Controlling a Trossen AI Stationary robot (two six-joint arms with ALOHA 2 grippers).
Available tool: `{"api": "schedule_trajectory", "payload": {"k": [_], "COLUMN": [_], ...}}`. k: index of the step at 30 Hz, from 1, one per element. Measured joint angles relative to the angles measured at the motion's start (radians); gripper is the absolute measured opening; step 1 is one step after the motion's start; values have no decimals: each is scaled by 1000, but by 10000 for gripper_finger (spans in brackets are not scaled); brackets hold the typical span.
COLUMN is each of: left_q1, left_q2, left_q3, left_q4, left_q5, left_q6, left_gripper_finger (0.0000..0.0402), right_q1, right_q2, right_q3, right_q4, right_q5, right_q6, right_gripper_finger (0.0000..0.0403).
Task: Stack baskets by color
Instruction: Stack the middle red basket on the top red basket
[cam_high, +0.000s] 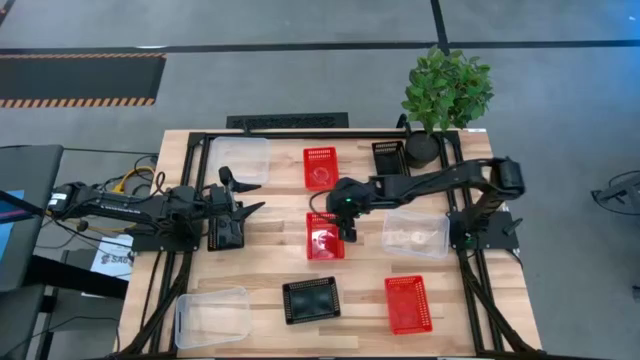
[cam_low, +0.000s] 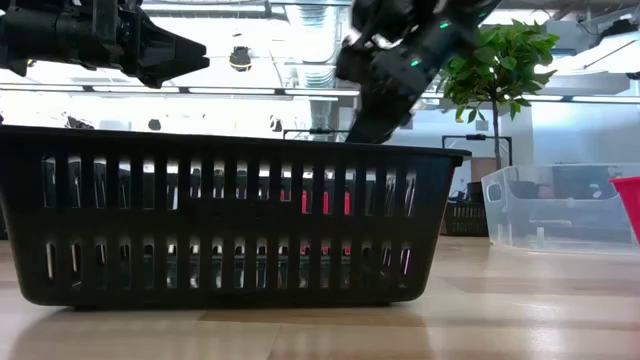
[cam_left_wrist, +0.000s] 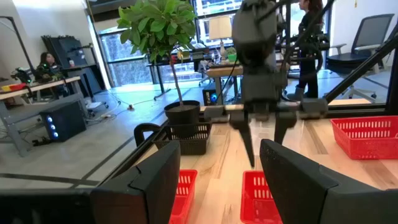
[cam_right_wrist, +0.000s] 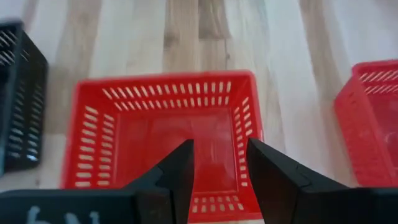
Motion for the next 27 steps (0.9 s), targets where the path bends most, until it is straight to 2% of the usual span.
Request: {"api": "schedule_trajectory", "payload": {"k": [8,16,27], "left_q1": [0,0,0], "left_q2": [0,0,0], "left_q3": [0,0,0], "left_q4": [-4,-10,-9], "left_q5": [1,1,1], "left_q6": [3,16,23], "left_gripper_finger": [213,213,213], "right_q1": [-31,-32,-31], "right_q2": [146,234,182], "right_q3": [139,193,198], "right_q4": [-127,-145,-170], "right_q5": [-27,-27,-27], "right_q6": [-38,-73,-79], "right_gripper_finger": [168,168,168]}}
